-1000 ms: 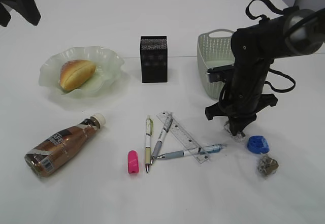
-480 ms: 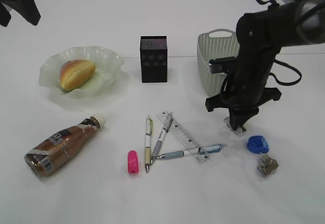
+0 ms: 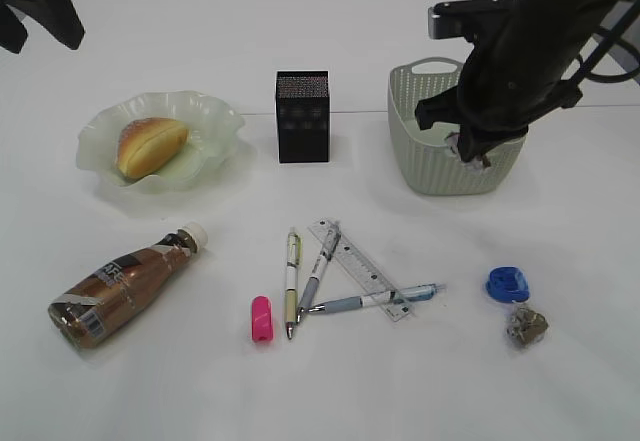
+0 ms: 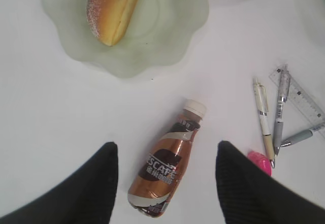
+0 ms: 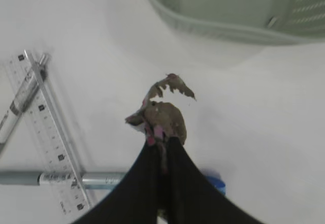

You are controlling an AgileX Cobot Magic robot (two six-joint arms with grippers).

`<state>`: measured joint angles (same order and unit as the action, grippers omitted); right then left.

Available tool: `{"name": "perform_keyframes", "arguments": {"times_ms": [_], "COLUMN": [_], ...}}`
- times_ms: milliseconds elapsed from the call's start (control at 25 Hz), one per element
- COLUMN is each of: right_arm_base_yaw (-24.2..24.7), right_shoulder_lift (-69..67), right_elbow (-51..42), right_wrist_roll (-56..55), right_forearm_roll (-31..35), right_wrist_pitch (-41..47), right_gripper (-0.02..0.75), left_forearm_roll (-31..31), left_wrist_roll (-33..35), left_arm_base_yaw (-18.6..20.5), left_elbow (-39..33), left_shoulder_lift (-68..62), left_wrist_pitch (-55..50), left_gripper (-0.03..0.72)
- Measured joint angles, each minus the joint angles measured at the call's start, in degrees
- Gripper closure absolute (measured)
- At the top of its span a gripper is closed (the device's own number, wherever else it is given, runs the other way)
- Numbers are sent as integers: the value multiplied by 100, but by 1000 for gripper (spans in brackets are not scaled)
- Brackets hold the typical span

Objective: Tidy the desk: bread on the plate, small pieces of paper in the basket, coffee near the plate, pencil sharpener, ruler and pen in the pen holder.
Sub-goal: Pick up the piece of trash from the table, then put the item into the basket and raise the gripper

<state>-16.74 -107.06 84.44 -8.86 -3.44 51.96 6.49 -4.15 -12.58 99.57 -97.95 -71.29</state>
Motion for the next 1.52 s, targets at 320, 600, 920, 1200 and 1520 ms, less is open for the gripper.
{"name": "perform_keyframes", "arguments": {"times_ms": [320, 600, 920, 1200, 1520], "right_arm_base_yaw": [0, 8, 187, 509, 557], "right_shoulder_lift": [68, -213, -1140, -1593, -1787], "right_elbow": [660, 1459, 2024, 2141, 2173], "right_wrist_roll": [-623, -1328, -1653, -1690, -1690], "right_forearm_roll": [-1238, -2170, -2226, -1865, -1780], "right_wrist_pitch": [-502, -740, -981, -1165, -1336], "right_gripper": [725, 725, 725, 725, 599], "left_forearm_roll": [129, 162, 171, 183, 183], "left_wrist_roll": [10, 28, 28, 28, 28], "left_arm_base_yaw": [-1, -1, -1, -1, -1], "left_elbow": [0, 0, 0, 0, 0], "left_shoulder_lift": [0, 10, 21, 21, 21], "left_wrist_pitch": [0, 0, 0, 0, 0], "left_gripper": [255, 258, 260, 260, 261]}}
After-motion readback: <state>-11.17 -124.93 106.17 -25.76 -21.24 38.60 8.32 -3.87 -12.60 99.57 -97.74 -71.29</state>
